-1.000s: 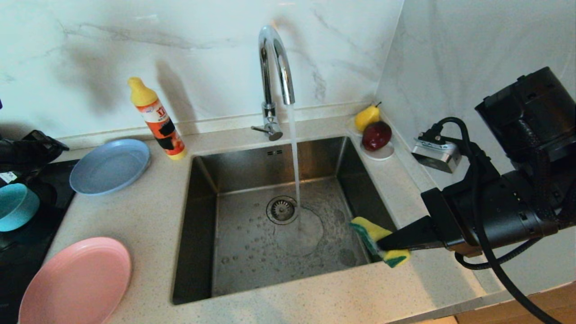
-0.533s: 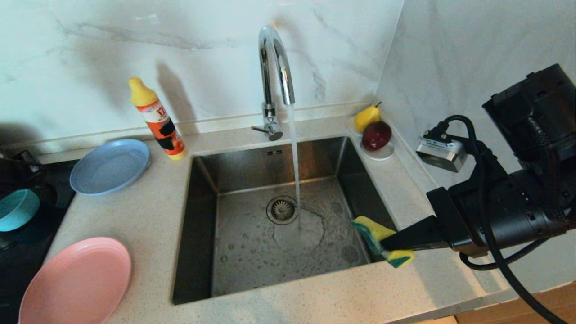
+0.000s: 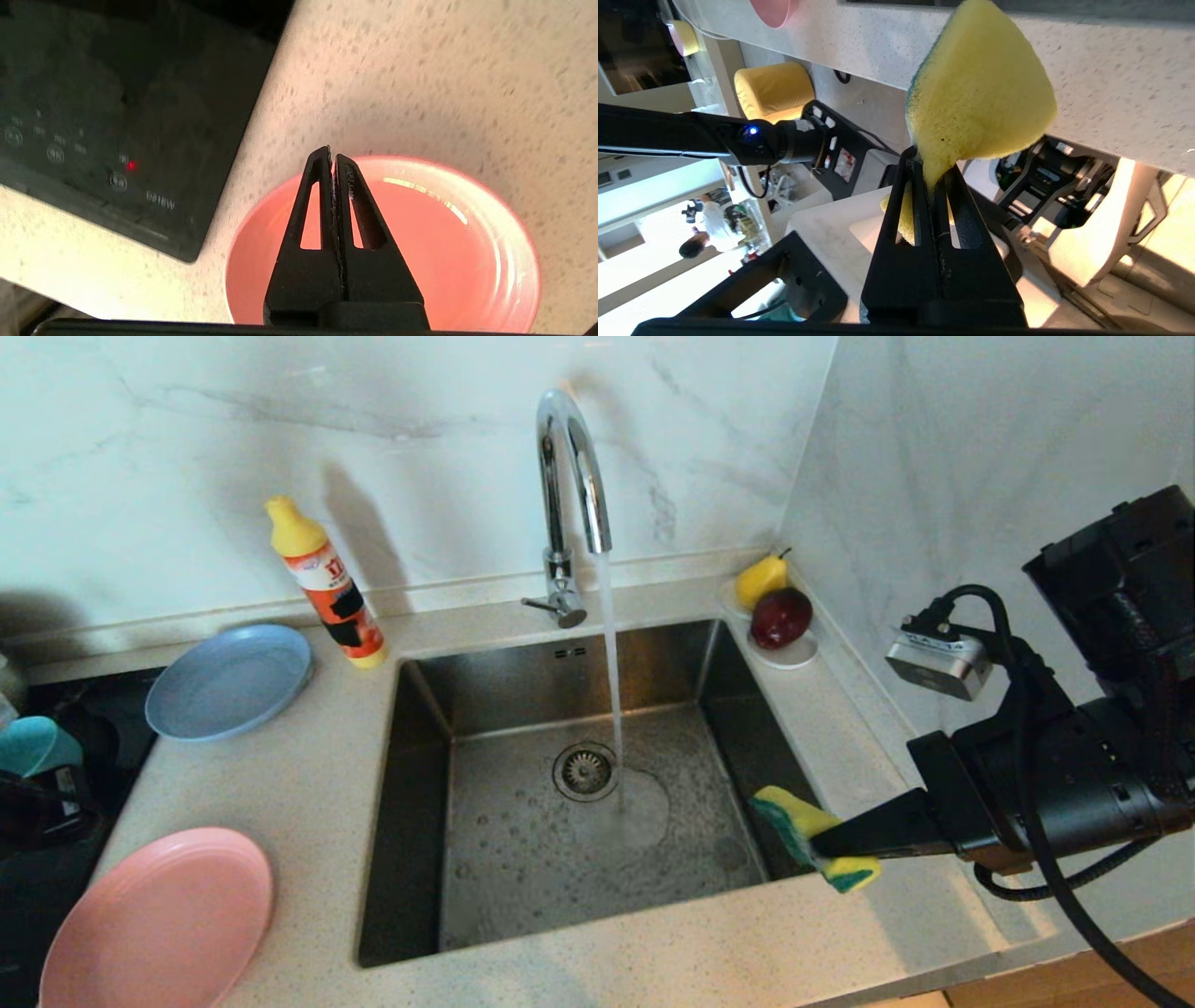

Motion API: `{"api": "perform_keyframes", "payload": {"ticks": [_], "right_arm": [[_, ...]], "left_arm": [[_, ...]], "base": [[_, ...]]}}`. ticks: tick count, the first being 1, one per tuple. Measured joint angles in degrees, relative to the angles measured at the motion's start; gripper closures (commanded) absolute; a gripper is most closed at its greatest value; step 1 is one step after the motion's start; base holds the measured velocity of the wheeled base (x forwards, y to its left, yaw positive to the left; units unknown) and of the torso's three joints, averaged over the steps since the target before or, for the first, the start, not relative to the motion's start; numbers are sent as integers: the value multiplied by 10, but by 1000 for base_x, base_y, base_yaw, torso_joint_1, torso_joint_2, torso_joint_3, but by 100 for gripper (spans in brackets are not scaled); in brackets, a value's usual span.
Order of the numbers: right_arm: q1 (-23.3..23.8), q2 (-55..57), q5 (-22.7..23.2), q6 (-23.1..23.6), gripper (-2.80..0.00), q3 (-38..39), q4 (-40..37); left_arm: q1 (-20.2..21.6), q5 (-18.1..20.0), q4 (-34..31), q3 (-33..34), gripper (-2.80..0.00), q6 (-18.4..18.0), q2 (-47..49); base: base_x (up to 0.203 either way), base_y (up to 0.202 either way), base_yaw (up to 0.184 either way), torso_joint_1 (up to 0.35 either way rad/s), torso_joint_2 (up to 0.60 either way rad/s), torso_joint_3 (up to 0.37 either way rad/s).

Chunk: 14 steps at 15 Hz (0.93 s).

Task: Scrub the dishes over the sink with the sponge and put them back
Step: Wash the plate

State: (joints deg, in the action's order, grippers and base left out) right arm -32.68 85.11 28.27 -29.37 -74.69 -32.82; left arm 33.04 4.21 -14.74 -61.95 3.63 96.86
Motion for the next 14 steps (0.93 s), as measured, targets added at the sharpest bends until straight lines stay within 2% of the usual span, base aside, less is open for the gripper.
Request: {"api": "perform_keyframes", "payload": {"ticks": [5, 9, 12, 14], "right_arm": [[9, 0, 0, 5, 0, 6, 0], [10, 6, 5, 5, 0, 10, 0], [10, 10, 7, 6, 0, 9, 0], [10, 11, 7, 6, 0, 5, 0]], "left_arm": [[3, 1, -8, 14, -280, 3, -2], [27, 13, -3, 28, -280, 5, 16], [46, 78, -1, 38, -280, 21, 32], [50, 104, -1, 39, -280, 35, 39]], "base": [[0, 0, 0, 0, 0, 0], [0, 0, 0, 0, 0, 0], [0, 0, 0, 0, 0, 0], [0, 0, 0, 0, 0, 0]]}}
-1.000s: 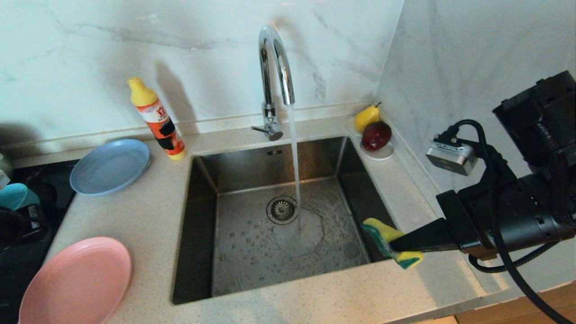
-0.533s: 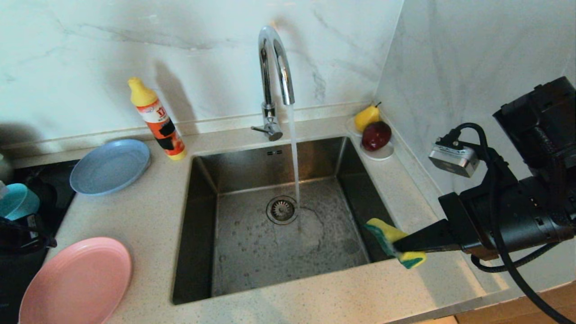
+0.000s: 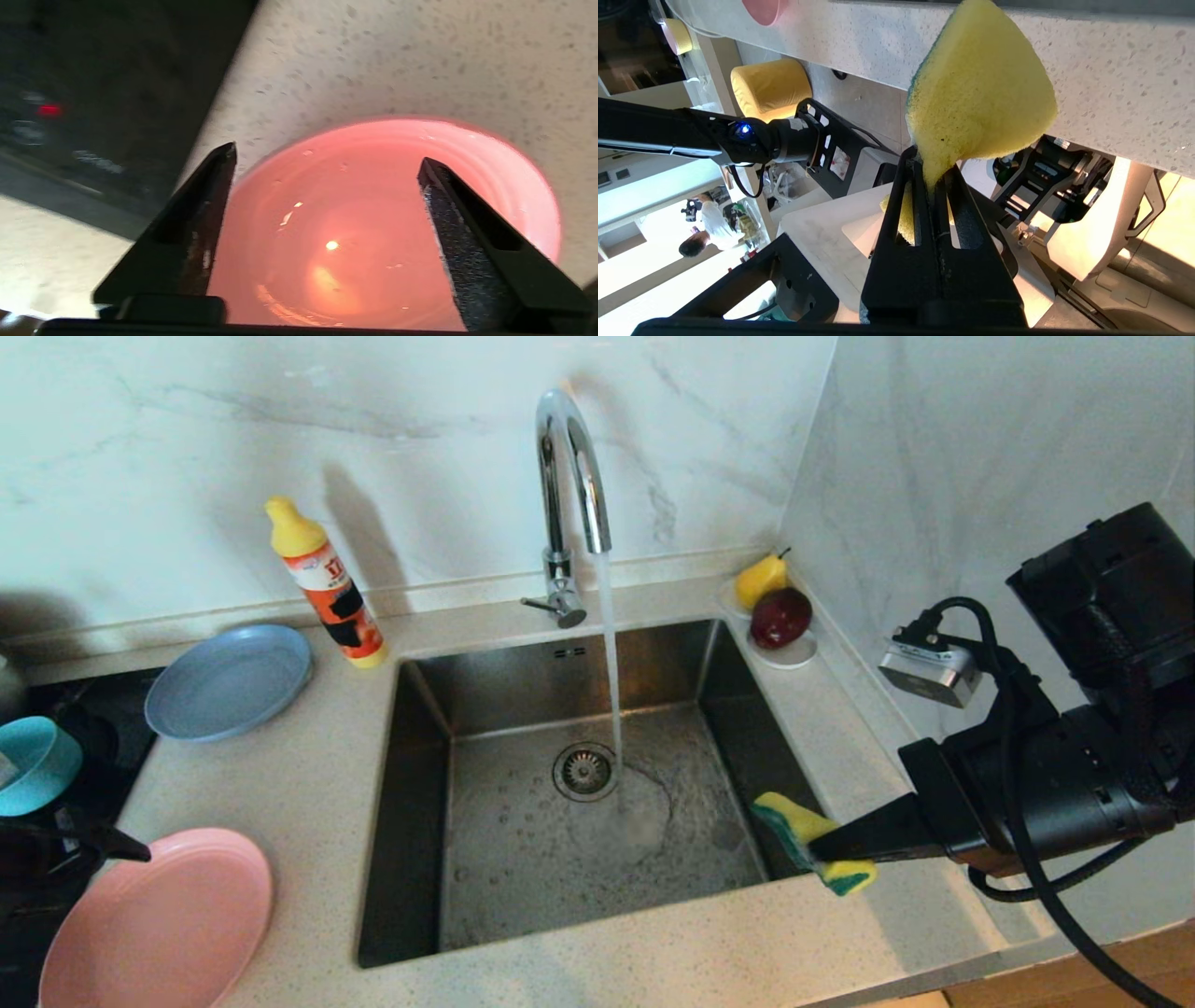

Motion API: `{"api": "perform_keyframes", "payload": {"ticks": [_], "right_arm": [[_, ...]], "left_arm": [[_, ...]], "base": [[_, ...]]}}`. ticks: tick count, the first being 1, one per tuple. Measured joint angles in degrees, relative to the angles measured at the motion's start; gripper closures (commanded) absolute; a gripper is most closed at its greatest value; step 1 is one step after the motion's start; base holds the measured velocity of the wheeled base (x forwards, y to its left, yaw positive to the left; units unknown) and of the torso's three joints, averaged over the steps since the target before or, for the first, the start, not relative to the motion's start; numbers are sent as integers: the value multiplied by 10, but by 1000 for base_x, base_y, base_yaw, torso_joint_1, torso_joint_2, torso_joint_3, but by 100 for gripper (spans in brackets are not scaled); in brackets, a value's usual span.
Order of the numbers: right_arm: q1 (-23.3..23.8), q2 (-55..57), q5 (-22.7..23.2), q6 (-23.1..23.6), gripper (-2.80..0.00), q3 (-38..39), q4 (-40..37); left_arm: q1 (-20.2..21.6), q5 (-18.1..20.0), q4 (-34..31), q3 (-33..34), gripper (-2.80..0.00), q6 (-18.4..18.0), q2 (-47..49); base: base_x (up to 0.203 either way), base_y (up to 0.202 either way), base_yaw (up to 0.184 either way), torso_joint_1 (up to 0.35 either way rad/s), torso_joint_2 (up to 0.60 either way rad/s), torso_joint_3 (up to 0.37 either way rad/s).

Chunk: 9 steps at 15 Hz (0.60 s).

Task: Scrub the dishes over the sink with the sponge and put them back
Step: Wash the plate

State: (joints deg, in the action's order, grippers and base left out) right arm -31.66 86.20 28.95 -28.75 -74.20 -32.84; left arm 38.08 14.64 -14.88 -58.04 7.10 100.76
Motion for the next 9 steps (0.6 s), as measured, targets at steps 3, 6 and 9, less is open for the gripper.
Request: {"api": "perform_keyframes", "payload": {"ticks": [3, 6, 9], "right_arm": [[0, 2, 0, 0, 0, -1, 0], [0, 2, 0, 0, 0, 3, 0], [0, 2, 0, -1, 0, 5, 0]], "left_arm": [[1, 29, 0, 8, -280, 3, 8], [6, 35, 1, 15, -280, 3, 19], [18, 79, 1, 15, -280, 4, 27]], "base": [[0, 0, 0, 0, 0, 0], [0, 0, 0, 0, 0, 0], [0, 0, 0, 0, 0, 0]]}}
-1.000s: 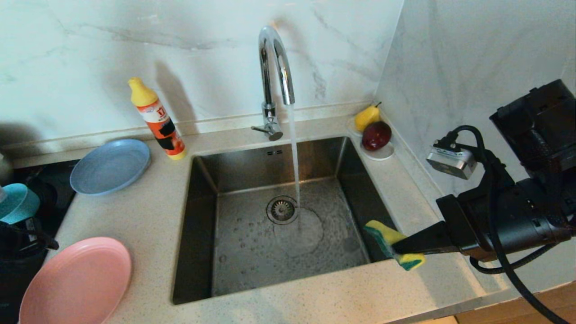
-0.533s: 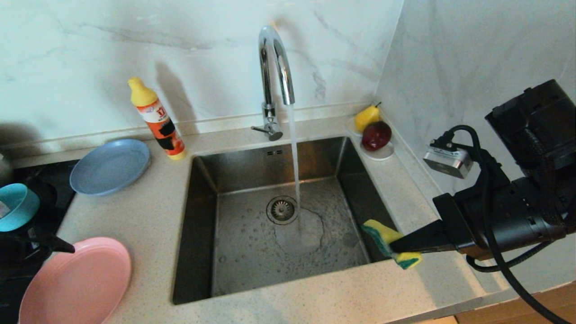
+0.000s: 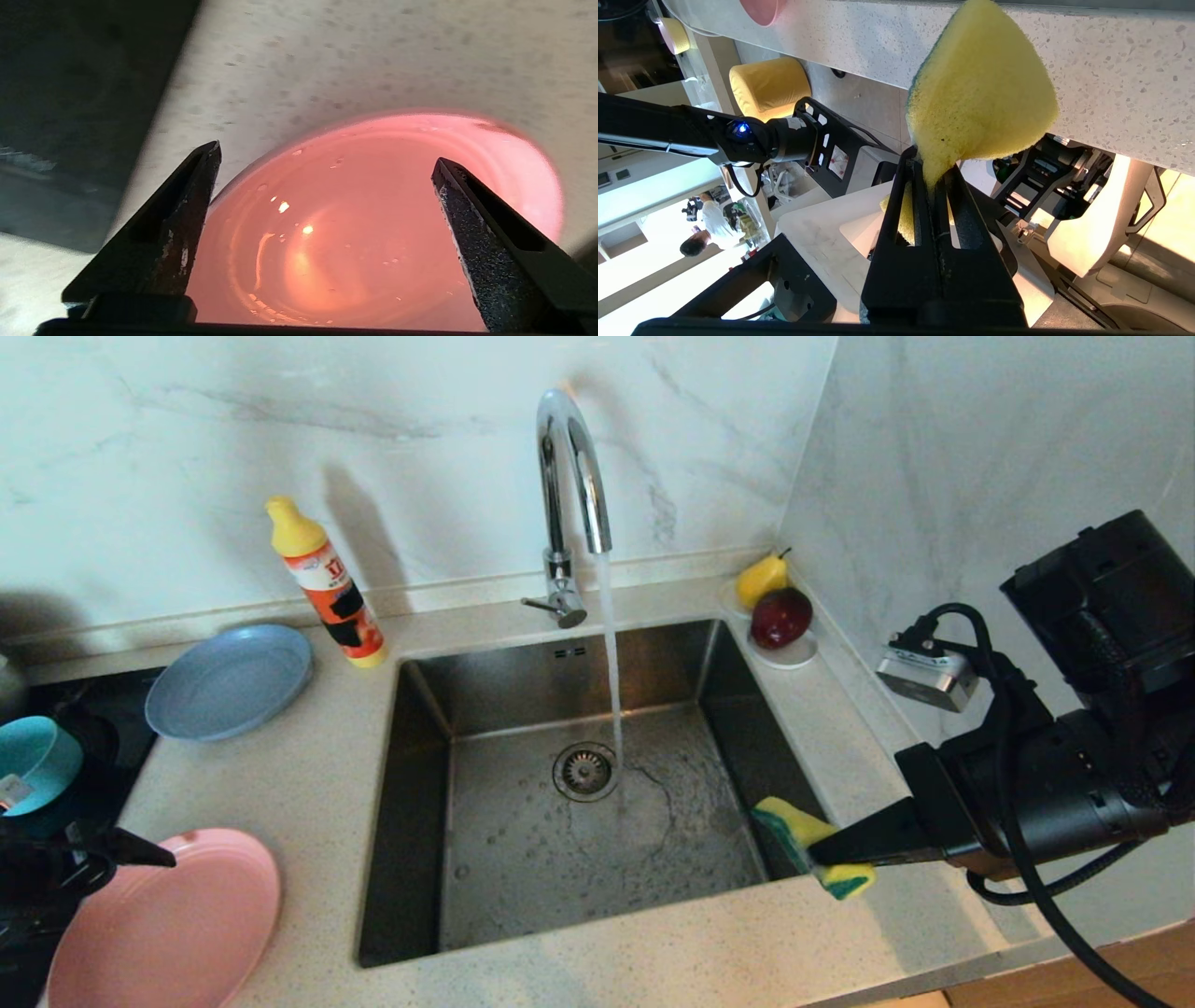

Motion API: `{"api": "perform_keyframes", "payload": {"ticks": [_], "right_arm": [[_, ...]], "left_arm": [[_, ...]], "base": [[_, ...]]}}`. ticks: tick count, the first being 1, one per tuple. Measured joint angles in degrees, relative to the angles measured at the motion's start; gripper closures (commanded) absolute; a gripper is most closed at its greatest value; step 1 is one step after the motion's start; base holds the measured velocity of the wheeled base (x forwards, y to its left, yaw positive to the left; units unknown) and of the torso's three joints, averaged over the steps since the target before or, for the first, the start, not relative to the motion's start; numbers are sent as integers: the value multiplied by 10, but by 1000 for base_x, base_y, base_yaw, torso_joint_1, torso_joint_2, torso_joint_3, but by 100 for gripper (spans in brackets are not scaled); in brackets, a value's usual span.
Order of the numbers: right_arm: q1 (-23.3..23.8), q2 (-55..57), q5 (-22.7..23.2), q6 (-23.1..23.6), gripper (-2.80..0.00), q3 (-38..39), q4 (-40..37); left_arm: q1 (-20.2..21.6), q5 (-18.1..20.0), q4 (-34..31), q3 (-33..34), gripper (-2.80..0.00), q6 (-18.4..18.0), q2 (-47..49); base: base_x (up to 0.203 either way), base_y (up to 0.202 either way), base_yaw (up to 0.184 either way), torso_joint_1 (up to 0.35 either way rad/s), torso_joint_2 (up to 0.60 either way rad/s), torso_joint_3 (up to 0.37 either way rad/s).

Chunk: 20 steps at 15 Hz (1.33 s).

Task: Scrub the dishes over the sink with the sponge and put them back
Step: Wash the plate

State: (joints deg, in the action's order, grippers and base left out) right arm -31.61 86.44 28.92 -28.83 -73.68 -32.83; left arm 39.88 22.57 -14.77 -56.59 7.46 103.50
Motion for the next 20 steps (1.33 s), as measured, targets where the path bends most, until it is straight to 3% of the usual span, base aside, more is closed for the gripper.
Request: {"api": "perform_keyframes", "payload": {"ticks": [5, 9, 15, 20], "right_arm": [[0, 0, 0, 0, 0, 2, 0], [0, -1, -1, 0, 0, 9, 0], [0, -2, -1, -1, 0, 8, 0], [0, 0, -2, 0, 0, 8, 1]], "left_arm": [[13, 43, -4, -2, -280, 9, 8], [15, 59, -7, -3, -280, -5, 21], [24, 63, -10, -17, -280, -132, 35], [27, 63, -13, -39, -280, -189, 39]], "base": [[0, 0, 0, 0, 0, 0], [0, 0, 0, 0, 0, 0], [0, 0, 0, 0, 0, 0], [0, 0, 0, 0, 0, 0]]}}
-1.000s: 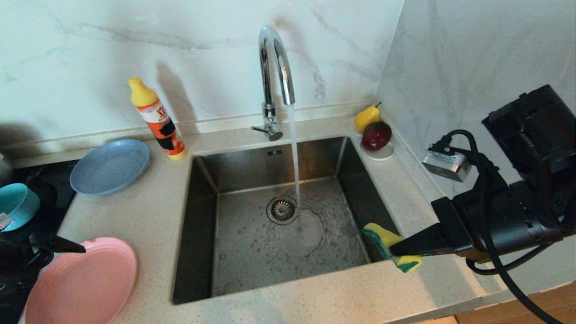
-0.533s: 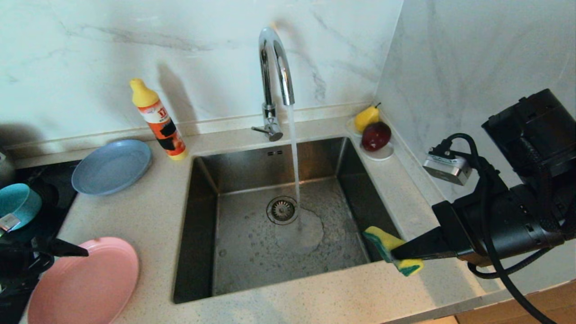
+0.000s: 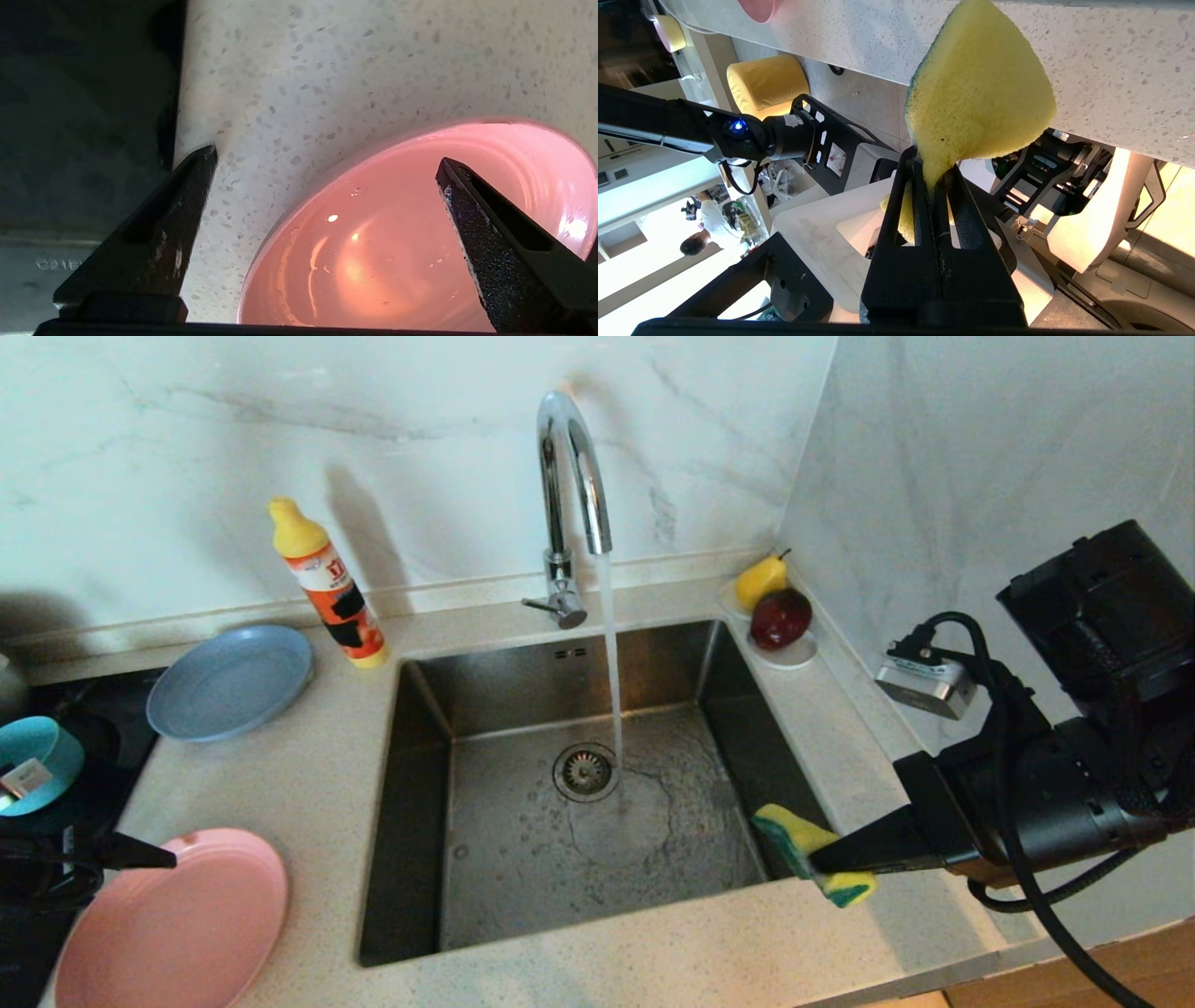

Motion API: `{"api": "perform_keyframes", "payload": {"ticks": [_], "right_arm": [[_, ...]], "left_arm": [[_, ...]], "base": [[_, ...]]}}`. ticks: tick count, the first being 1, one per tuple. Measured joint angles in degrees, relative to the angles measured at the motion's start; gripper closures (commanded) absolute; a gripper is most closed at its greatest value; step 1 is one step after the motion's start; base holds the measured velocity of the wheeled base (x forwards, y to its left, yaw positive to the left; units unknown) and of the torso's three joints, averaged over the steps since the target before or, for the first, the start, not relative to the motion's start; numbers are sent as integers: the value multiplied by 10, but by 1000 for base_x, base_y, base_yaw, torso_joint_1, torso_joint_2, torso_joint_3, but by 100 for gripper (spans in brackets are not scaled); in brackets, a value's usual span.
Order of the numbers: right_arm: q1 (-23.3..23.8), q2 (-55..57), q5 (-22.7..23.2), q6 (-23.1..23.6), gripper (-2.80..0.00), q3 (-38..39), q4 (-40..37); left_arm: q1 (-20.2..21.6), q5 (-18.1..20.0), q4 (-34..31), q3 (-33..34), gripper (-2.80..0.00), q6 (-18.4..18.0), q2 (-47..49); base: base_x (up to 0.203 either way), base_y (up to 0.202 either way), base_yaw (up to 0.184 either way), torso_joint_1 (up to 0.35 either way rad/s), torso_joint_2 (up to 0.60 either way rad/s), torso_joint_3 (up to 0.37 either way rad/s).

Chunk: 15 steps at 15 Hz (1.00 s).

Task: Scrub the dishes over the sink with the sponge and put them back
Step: Wash the plate

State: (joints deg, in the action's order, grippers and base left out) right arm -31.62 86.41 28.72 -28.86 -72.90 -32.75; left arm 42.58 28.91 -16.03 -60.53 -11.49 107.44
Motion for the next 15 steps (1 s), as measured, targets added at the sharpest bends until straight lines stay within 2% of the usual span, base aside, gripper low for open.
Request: {"api": "perform_keyframes", "payload": {"ticks": [3, 6, 13, 14, 15], "right_arm": [[0, 1, 1, 0, 0, 6, 0], [0, 3, 1, 0, 0, 9, 0], [0, 4, 0, -1, 0, 11, 0], [0, 4, 0, -1, 0, 12, 0], [1, 4, -1, -1, 0, 12, 0]], "left_arm": [[0, 16, -26, -6, -280, -6, 0], [0, 68, -55, -10, -280, 2, -1], [0, 72, -60, -10, -280, -5, 8], [0, 71, -61, -10, 0, -3, 9], [0, 71, -61, -11, 0, 0, 10]], "base": [[0, 0, 0, 0, 0, 0], [0, 0, 0, 0, 0, 0], [0, 0, 0, 0, 0, 0], [0, 0, 0, 0, 0, 0], [0, 0, 0, 0, 0, 0]]}}
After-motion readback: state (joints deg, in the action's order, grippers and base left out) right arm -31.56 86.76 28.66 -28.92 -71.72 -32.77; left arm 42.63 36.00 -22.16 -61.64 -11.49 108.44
